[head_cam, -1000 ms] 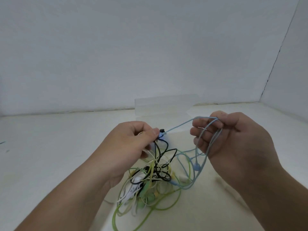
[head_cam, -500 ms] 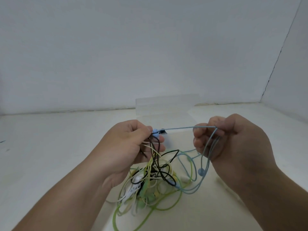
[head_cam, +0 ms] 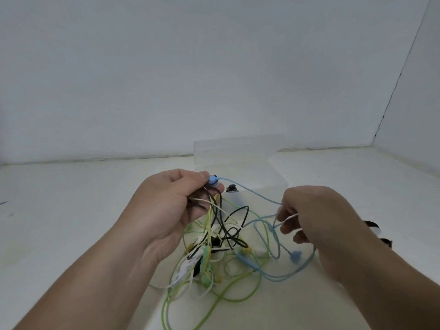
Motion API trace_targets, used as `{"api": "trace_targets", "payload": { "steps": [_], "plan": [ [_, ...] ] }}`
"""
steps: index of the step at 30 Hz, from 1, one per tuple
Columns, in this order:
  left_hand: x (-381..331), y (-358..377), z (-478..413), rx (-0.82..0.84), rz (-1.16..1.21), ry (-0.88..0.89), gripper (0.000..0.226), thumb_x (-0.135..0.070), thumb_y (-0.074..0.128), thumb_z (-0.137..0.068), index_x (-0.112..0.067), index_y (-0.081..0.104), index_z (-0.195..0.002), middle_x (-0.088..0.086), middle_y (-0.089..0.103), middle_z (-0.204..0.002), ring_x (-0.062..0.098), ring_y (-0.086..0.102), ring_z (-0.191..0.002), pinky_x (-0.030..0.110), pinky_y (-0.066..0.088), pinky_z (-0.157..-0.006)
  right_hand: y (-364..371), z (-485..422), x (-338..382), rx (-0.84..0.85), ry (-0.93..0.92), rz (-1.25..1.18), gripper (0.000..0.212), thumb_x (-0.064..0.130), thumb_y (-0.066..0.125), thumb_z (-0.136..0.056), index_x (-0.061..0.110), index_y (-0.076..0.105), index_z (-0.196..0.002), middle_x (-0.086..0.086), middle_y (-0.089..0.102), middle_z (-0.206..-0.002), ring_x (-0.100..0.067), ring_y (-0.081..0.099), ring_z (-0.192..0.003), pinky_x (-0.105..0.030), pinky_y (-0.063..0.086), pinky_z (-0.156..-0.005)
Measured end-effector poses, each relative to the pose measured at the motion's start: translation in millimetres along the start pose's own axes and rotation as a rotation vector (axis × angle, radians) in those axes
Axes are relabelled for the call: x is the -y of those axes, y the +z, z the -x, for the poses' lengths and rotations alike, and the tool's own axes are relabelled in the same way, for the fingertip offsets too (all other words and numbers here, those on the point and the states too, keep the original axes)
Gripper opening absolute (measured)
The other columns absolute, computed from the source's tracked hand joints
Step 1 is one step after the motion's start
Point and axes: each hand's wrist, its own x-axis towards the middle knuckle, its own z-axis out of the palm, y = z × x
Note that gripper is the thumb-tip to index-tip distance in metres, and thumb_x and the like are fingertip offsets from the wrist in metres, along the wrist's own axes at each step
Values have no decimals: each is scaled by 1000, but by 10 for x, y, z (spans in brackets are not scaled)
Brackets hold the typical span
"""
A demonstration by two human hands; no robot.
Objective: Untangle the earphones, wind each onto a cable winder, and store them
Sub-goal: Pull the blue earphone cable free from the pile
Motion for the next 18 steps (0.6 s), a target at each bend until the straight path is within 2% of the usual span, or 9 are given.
{"api": "trace_targets", "payload": {
  "steps": [3, 5, 8, 11, 13, 16, 18],
  "plan": [
    [-1, -5, 5, -33, -30, 14, 6, -5, 67, -88, -3, 64, -82, 17, 74, -75, 13, 66, -53, 17, 50, -43, 13, 14, -12, 20, -31, 62, 23, 10, 52, -82, -2, 61, -65, -11, 63, -63, -19, 54, -53, -34, 40, -58],
    [-12, -25, 1, -75, -29, 27, 13, -3, 71, -84, -9, 61, -89, 14, 74, -72, 15, 67, -54, 19, 50, -44, 3, 15, -15, 20, -47, 92, 23, 11, 52, -82, -6, 60, -69, -9, 61, -63, -12, 49, -44, -30, 38, -54],
    [-4, -44, -14, -110, -60, 41, 26, -2, 74, -80, -14, 59, -98, 12, 75, -73, 21, 66, -65, 28, 49, -56, -1, 13, -13, 10, -53, 103, 22, 10, 52, -83, -3, 59, -68, -4, 59, -57, -11, 47, -43, -27, 35, -48],
    [23, -39, -20, -111, -141, 103, 29, -4, 74, -83, -16, 58, -103, 12, 76, -76, 21, 62, -67, 34, 44, -67, 3, 20, -3, -22, -56, 128, 23, 10, 52, -83, -11, 55, -74, -2, 56, -54, -17, 47, -50, -24, 32, -44],
    [28, -30, -23, -113, -163, 136, 30, -4, 73, -84, -17, 57, -106, 10, 76, -76, 21, 58, -65, 33, 44, -64, 1, 18, -1, -53, -57, 168, 24, 11, 53, -82, -13, 53, -78, -3, 50, -52, -19, 43, -55, -28, 29, -50],
    [18, -10, -19, -90, -141, 150, 29, -1, 69, -86, -17, 56, -106, 9, 73, -71, 21, 57, -57, 27, 40, -50, 7, 10, -2, -66, -51, 204, 24, 12, 53, -81, -11, 51, -73, -9, 40, -58, -19, 36, -58, -30, 25, -54],
    [18, -2, -9, -75, -137, 174, 30, 0, 69, -86, -16, 55, -107, 9, 73, -70, 22, 60, -55, 27, 43, -47, 14, 2, -6, -76, -52, 216, 24, 12, 54, -81, -9, 49, -71, -9, 38, -61, -20, 34, -59, -32, 27, -55]
  ]
}}
